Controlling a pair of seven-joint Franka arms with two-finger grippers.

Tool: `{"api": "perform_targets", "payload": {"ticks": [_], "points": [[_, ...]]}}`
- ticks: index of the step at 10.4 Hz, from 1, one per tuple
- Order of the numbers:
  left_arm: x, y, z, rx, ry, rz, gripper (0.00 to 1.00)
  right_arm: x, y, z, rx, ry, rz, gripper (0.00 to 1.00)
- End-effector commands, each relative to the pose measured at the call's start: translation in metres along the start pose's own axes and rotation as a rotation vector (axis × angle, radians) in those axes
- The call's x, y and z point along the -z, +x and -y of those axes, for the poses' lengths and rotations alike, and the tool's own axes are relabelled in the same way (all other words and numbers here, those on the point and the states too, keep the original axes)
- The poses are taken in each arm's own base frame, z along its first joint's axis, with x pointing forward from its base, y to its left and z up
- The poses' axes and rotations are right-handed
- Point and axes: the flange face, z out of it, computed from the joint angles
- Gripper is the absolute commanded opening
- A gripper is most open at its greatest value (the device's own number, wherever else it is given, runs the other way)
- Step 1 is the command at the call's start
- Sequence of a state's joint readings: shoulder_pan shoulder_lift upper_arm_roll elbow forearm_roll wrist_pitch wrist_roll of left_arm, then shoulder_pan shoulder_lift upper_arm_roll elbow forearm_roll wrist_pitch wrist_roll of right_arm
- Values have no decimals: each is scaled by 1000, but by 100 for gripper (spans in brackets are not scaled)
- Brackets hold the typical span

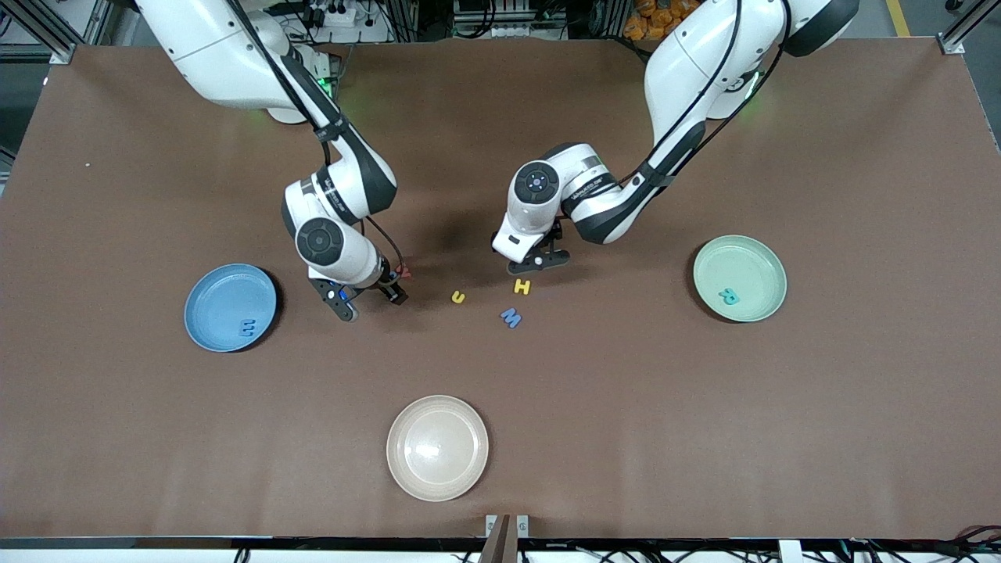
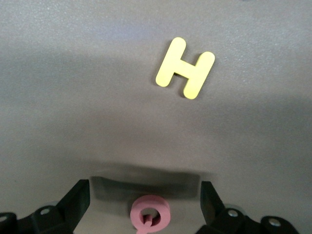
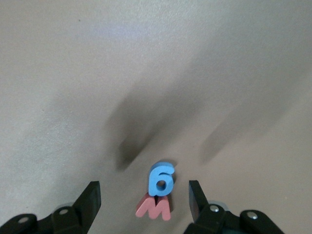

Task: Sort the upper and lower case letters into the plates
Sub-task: 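Grasp the pink Q with the left gripper while the right gripper grasps the 6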

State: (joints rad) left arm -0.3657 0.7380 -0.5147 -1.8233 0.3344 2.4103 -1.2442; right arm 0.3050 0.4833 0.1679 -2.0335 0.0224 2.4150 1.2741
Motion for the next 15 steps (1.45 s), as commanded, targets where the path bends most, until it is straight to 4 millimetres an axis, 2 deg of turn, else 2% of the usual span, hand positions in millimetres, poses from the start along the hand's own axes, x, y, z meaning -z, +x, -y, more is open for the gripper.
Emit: {"api": "perform_targets", "payload": {"ticks": [1, 4, 8, 14, 15], "points": [[-2, 0, -4, 14, -5, -28, 100, -4, -3, -26, 18, 32, -40, 82], [-6, -4, -2, 12, 3, -22, 100, -7, -5, -29, 15, 33, -40, 81], [-2, -7, -6, 56, -6, -17, 100, -13, -6, -29, 17, 24, -37, 73], [-9, -19, -3, 50, 11, -4, 99, -23, -11, -25, 20, 31, -35, 72], [-8, -19, -4, 56, 11, -7, 88, -25, -10, -25, 18, 31, -35, 71]]}}
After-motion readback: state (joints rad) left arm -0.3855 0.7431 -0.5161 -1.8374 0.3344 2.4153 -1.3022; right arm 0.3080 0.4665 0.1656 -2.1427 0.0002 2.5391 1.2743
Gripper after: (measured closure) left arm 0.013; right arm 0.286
